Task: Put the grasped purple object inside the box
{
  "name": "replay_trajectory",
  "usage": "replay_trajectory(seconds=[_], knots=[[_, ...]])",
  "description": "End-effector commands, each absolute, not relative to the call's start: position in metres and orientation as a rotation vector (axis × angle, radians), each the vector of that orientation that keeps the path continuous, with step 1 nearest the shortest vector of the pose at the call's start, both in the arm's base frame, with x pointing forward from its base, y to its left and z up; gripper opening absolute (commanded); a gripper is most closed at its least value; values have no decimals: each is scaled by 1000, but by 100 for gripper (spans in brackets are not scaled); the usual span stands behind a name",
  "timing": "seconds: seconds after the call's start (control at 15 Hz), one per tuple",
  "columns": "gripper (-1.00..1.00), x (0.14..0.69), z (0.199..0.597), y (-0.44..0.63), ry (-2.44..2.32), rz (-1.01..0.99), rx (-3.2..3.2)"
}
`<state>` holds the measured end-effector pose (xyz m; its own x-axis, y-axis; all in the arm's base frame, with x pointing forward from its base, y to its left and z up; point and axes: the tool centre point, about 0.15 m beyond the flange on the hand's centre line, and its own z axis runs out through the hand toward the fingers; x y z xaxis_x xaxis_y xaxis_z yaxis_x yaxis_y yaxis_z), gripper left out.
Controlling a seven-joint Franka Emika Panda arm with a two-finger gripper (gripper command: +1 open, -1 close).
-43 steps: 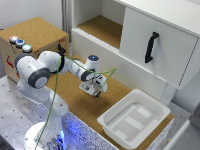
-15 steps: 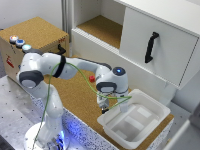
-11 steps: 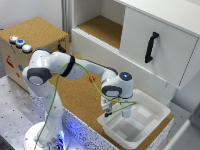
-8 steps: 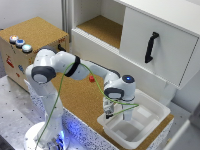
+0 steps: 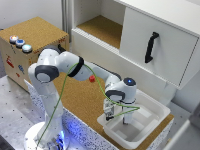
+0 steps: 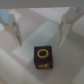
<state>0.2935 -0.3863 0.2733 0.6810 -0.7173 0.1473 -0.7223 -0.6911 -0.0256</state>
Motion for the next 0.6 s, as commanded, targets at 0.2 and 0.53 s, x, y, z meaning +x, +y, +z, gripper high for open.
replay_trajectory(seconds=[0.2,0.53], knots=[[100,321,370,-256,-769,467,2970],[100,361,370,-116,-214,408,3141]])
